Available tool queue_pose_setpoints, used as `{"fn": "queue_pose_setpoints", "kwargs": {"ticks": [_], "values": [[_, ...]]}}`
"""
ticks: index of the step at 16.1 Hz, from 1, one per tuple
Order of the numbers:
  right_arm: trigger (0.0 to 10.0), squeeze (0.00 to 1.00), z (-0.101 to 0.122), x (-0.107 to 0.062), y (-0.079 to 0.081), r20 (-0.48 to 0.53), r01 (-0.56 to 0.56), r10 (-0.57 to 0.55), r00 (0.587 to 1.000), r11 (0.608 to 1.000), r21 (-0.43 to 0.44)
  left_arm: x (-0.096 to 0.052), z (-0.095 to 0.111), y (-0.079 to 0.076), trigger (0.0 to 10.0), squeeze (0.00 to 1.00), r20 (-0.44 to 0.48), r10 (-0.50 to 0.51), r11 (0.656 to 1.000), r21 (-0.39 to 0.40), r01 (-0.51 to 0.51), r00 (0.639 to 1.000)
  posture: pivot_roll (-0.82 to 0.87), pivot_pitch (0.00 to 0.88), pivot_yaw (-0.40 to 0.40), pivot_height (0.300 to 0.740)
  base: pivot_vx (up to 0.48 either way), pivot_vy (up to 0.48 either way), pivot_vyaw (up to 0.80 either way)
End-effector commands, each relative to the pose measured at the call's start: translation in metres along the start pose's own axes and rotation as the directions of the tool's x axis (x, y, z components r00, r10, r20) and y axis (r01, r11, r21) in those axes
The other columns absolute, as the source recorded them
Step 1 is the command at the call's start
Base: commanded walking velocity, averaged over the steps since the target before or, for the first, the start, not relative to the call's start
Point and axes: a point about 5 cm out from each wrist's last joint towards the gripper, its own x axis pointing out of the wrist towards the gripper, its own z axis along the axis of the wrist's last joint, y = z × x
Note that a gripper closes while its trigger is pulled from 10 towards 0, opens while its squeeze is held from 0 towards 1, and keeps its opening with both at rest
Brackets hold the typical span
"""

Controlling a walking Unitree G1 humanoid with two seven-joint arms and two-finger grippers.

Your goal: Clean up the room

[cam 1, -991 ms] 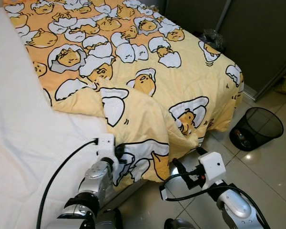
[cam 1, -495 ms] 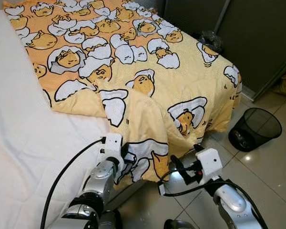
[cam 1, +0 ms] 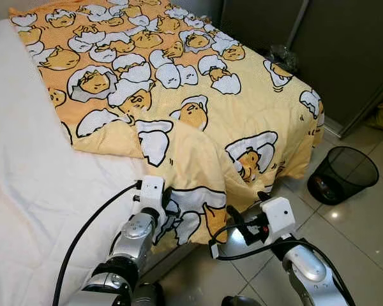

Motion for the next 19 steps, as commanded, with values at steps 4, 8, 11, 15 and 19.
{"fn": "queue_pose_setpoints", "kwargs": {"ticks": [4,8,11,15,19], "values": [[10.0,0.00,-0.001,0.000,-0.004,-0.001,0.013,-0.013,1.000,1.000,-0.012,0.002,0.003,-0.003,10.0,0.00,0.009,-0.002,0.999,0.037,0.002,1.000,-0.17,0.056,-0.006,0.740,-0.339,0.000,0.00],[10.0,0.00,-0.003,-0.001,-0.004,-0.005,0.008,-0.008,1.000,1.000,-0.013,-0.001,-0.006,-0.012,10.0,0.00,-0.013,-0.032,0.998,0.048,0.033,0.999,-0.17,0.054,-0.007,0.740,-0.364,0.000,0.00],[10.0,0.00,-0.004,-0.002,-0.005,-0.010,0.002,-0.002,1.000,1.000,-0.016,-0.006,-0.023,-0.032,10.0,0.00,-0.070,-0.089,0.992,0.080,0.094,0.994,-0.17,0.059,-0.012,0.740,-0.160,0.000,0.00],[10.0,0.00,-0.007,-0.005,-0.006,-0.028,-0.019,0.018,0.999,1.000,-0.023,-0.031,-0.074,-0.069,10.0,0.00,-0.327,-0.367,0.900,0.111,0.421,0.871,-0.18,0.067,-0.031,0.740,0.000,0.000,0.00],[10.0,0.00,-0.008,-0.005,-0.010,-0.041,-0.035,0.033,0.999,0.999,-0.038,-0.031,-0.071,-0.070,10.0,0.00,-0.366,-0.463,0.805,0.206,0.556,0.807,-0.18,0.060,-0.030,0.740,0.000,0.000,0.00]]}}
